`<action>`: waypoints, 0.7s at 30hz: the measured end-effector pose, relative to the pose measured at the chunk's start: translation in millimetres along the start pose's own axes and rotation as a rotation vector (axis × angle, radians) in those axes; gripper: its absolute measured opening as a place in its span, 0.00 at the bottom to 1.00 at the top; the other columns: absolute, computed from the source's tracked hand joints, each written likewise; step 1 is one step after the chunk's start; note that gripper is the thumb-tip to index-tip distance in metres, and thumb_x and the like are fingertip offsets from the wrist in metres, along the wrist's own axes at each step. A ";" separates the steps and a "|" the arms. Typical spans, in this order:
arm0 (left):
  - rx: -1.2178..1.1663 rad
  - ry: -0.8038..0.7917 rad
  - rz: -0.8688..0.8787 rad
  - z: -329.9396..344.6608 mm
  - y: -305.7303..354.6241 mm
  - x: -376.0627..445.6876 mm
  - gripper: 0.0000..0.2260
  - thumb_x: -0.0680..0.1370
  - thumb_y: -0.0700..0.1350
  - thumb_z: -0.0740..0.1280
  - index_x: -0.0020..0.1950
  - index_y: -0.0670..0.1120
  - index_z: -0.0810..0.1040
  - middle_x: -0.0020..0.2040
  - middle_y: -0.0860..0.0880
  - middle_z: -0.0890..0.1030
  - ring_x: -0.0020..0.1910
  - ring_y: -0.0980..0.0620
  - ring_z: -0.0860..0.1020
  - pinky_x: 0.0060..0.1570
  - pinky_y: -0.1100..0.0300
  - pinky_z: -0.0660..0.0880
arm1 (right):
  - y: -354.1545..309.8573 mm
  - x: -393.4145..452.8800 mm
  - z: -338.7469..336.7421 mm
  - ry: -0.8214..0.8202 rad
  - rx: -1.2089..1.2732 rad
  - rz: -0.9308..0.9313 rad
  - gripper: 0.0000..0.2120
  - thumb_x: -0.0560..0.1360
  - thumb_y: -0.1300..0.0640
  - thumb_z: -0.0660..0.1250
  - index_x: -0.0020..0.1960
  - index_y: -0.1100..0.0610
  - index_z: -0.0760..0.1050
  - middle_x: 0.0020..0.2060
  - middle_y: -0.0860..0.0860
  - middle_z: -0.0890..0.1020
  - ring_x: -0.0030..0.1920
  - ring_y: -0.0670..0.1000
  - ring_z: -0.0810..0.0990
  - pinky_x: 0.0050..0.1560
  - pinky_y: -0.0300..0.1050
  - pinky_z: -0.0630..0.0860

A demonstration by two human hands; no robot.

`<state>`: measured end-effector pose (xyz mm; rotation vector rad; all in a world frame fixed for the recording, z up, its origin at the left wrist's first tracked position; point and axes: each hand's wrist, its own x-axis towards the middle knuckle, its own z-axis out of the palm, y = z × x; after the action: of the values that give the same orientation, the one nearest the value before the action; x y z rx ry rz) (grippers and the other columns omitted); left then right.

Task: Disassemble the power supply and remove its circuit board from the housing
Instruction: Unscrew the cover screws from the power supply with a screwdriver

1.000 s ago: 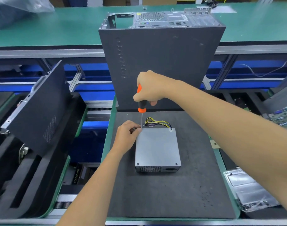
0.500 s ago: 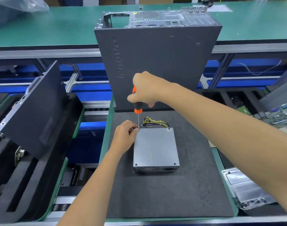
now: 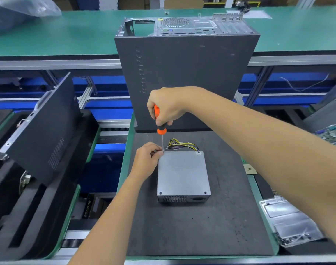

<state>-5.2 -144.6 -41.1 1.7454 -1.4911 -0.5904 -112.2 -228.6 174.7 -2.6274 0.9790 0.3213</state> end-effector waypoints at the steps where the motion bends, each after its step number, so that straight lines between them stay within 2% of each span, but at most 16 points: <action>1: -0.007 0.000 -0.002 0.2 -0.2 -0.1 0.02 0.75 0.39 0.70 0.45 0.45 0.82 0.43 0.53 0.80 0.42 0.57 0.77 0.41 0.74 0.70 | -1.0 0.7 -1.1 -0.010 0.000 -0.018 0.05 0.72 0.60 0.69 0.48 0.55 0.79 0.37 0.48 0.83 0.36 0.46 0.83 0.35 0.40 0.74; 4: -0.015 0.009 0.012 1.6 -0.5 -3.5 0.02 0.74 0.39 0.70 0.45 0.44 0.82 0.43 0.52 0.80 0.42 0.57 0.77 0.43 0.71 0.71 | -1.3 1.2 -2.8 -0.059 -0.021 -0.061 0.06 0.72 0.61 0.69 0.48 0.54 0.79 0.39 0.46 0.80 0.37 0.46 0.82 0.33 0.37 0.71; 6: 0.000 0.017 0.033 2.3 -0.6 -7.1 0.02 0.74 0.39 0.71 0.46 0.44 0.82 0.42 0.52 0.80 0.41 0.56 0.77 0.42 0.71 0.71 | -2.8 -0.1 -0.4 -0.060 -0.016 -0.057 0.04 0.73 0.54 0.69 0.47 0.52 0.78 0.37 0.45 0.79 0.33 0.46 0.82 0.33 0.37 0.72; 8: 0.028 0.018 0.047 1.8 0.1 -7.1 0.02 0.74 0.41 0.71 0.45 0.44 0.82 0.42 0.52 0.80 0.40 0.56 0.77 0.42 0.68 0.73 | -5.8 -1.5 1.6 -0.024 -0.032 0.027 0.17 0.75 0.40 0.64 0.46 0.54 0.74 0.34 0.49 0.79 0.28 0.49 0.83 0.34 0.41 0.74; 9: 0.042 0.011 0.043 1.0 0.8 -5.9 0.02 0.75 0.42 0.71 0.45 0.44 0.82 0.42 0.52 0.80 0.39 0.56 0.77 0.42 0.67 0.74 | -7.5 -1.6 2.4 -0.008 -0.057 0.083 0.21 0.77 0.37 0.58 0.44 0.56 0.72 0.32 0.53 0.79 0.26 0.53 0.82 0.35 0.43 0.75; 11: 0.061 0.000 0.044 -0.9 1.5 -2.7 0.03 0.75 0.42 0.70 0.45 0.43 0.82 0.43 0.52 0.81 0.39 0.57 0.77 0.41 0.70 0.73 | -11.4 0.0 3.7 0.013 -0.132 0.122 0.21 0.82 0.44 0.51 0.39 0.57 0.68 0.24 0.56 0.76 0.23 0.56 0.80 0.33 0.45 0.74; 13: 0.076 -0.006 0.055 -2.6 1.1 -1.8 0.04 0.75 0.42 0.70 0.46 0.43 0.82 0.44 0.52 0.81 0.39 0.57 0.77 0.40 0.72 0.71 | -15.7 2.9 4.7 0.004 -0.129 0.109 0.19 0.82 0.49 0.53 0.37 0.58 0.67 0.14 0.51 0.72 0.22 0.54 0.76 0.30 0.44 0.69; 15: 0.079 -0.010 0.055 -2.7 0.7 -1.5 0.04 0.75 0.42 0.70 0.46 0.43 0.82 0.44 0.52 0.81 0.39 0.57 0.77 0.41 0.71 0.72 | -16.9 4.3 2.2 -0.048 -0.147 0.068 0.18 0.81 0.50 0.55 0.37 0.58 0.69 0.13 0.47 0.72 0.24 0.53 0.76 0.30 0.43 0.67; 17: 0.079 -0.007 0.046 -2.4 0.9 -0.8 0.04 0.75 0.43 0.70 0.46 0.43 0.82 0.44 0.52 0.81 0.39 0.57 0.77 0.41 0.71 0.71 | -17.2 3.2 -2.1 -0.116 -0.233 0.022 0.15 0.80 0.51 0.58 0.40 0.59 0.74 0.19 0.49 0.78 0.29 0.52 0.77 0.31 0.43 0.66; 18: 0.077 -0.002 0.043 -2.3 1.1 -0.6 0.03 0.75 0.43 0.70 0.46 0.44 0.82 0.44 0.53 0.81 0.39 0.57 0.77 0.41 0.72 0.71 | -17.4 2.1 -4.3 -0.142 -0.266 -0.009 0.12 0.79 0.52 0.60 0.44 0.59 0.76 0.27 0.50 0.81 0.33 0.51 0.76 0.31 0.43 0.65; 20: 0.072 0.005 0.033 -2.3 1.2 -1.2 0.03 0.75 0.43 0.71 0.46 0.45 0.81 0.42 0.54 0.80 0.38 0.59 0.76 0.39 0.74 0.69 | -18.0 0.8 -5.2 -0.163 -0.298 -0.079 0.04 0.77 0.58 0.65 0.49 0.57 0.77 0.41 0.50 0.79 0.39 0.49 0.74 0.32 0.41 0.65; 21: 0.076 0.004 0.033 -2.4 1.1 -1.9 0.03 0.75 0.44 0.71 0.46 0.45 0.81 0.41 0.54 0.79 0.37 0.59 0.75 0.38 0.74 0.68 | -17.9 0.5 -4.1 -0.170 -0.300 -0.111 0.05 0.75 0.62 0.66 0.49 0.56 0.78 0.45 0.50 0.78 0.41 0.49 0.74 0.33 0.39 0.65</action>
<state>-4.5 -142.2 -38.9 1.7747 -1.5545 -0.5187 -99.5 -217.6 182.2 -2.8468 0.7769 0.7000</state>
